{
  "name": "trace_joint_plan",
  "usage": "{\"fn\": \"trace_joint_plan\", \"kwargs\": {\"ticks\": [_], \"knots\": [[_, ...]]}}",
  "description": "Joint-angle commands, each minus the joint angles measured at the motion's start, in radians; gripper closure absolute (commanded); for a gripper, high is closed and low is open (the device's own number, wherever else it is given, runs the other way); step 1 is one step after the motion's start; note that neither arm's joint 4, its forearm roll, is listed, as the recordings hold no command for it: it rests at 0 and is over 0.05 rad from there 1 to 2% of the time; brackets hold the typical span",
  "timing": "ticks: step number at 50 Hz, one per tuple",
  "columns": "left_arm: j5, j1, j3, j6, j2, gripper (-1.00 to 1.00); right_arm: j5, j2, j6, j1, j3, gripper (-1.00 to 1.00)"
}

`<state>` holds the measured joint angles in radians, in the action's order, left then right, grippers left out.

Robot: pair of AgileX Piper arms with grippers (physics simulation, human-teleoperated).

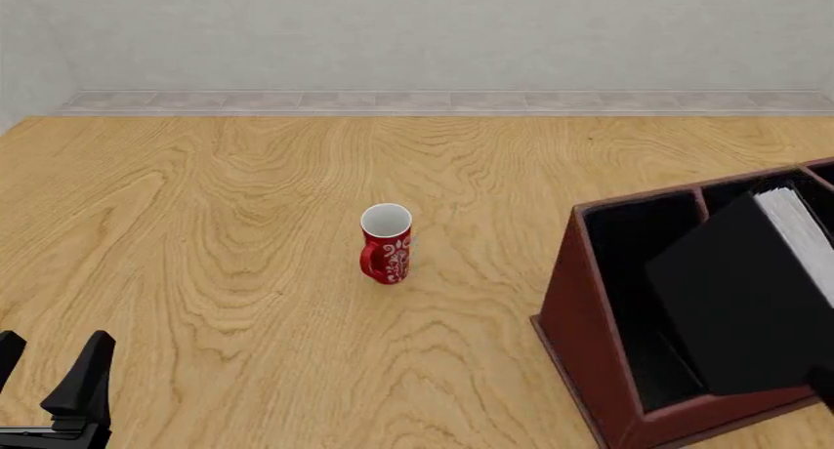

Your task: Pick up the book and place it in the left compartment of the caddy.

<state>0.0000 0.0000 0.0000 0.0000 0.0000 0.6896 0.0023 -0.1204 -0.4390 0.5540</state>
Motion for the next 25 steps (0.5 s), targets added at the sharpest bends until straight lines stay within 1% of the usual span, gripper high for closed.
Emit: {"fn": "trace_joint_plan", "kwargs": {"ticks": [1, 9, 25], "knots": [[0.000, 0.000, 0.000, 0.000, 0.000, -1.00, -0.001, -0.002, 0.026, 0.007, -0.007, 1.00], [0.000, 0.000, 0.000, 0.000, 0.000, -1.00, -0.015, -0.002, 0.031, 0.010, -0.046, 1.00], [0.000, 0.000, 0.000, 0.000, 0.000, -1.00, -0.036, -0.002, 0.028, 0.024, -0.082, 1.00]]}}
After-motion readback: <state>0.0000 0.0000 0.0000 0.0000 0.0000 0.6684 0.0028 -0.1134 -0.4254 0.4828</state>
